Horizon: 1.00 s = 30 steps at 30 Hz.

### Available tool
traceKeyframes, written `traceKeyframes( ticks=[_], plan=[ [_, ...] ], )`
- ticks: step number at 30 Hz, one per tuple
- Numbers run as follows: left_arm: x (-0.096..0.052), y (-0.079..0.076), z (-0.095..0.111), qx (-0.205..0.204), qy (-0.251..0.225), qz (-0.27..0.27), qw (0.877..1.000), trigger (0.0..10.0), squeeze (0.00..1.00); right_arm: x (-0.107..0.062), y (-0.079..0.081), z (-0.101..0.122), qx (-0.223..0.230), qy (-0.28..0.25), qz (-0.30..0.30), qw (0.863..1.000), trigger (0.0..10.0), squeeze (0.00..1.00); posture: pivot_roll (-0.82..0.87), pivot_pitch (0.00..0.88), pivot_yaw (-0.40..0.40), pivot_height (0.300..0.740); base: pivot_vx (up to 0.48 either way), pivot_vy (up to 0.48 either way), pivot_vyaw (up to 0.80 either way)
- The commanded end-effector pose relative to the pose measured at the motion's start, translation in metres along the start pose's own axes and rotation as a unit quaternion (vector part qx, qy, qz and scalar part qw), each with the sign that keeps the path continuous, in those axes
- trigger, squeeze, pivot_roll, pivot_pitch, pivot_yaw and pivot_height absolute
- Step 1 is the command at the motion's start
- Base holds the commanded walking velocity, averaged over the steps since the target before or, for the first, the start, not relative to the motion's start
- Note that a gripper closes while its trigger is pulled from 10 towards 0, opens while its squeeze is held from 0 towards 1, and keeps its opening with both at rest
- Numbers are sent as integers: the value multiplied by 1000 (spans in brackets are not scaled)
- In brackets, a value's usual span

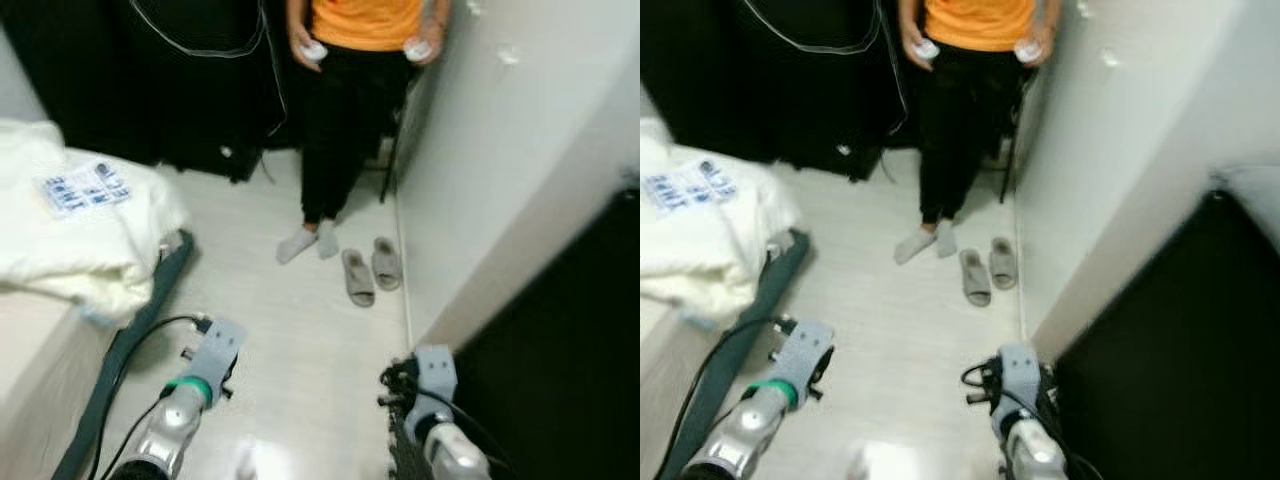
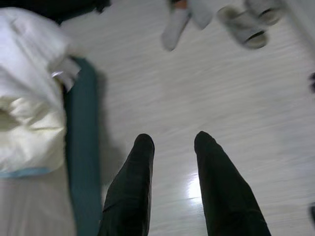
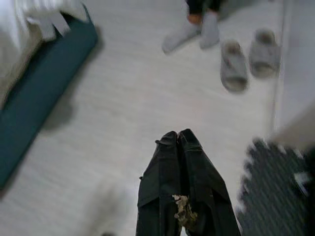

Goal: Clean up the room

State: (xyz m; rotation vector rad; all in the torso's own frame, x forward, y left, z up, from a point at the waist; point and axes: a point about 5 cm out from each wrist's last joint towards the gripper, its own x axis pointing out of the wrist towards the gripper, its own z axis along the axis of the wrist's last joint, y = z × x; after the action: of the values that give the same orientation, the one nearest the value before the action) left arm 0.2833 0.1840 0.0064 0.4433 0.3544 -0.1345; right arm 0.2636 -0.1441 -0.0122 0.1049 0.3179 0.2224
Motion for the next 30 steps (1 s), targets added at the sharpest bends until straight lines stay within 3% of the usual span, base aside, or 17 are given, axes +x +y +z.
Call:
traceKeyframes(
  ticks=[1, 30],
  plan=[
    [-3, -4, -7, 2, 13, -7, 1000, 10000, 0, -6, 3, -13, 14, 21, -2, 1000, 10000, 0, 82, 68, 6, 740, 450, 0, 0],
    [-1, -3, -3, 4, 7, -7, 1000, 10000, 0, -4, 5, -10, 15, 19, 8, 1000, 10000, 0, 85, 74, 9, 740, 449, 0, 0]
  ],
)
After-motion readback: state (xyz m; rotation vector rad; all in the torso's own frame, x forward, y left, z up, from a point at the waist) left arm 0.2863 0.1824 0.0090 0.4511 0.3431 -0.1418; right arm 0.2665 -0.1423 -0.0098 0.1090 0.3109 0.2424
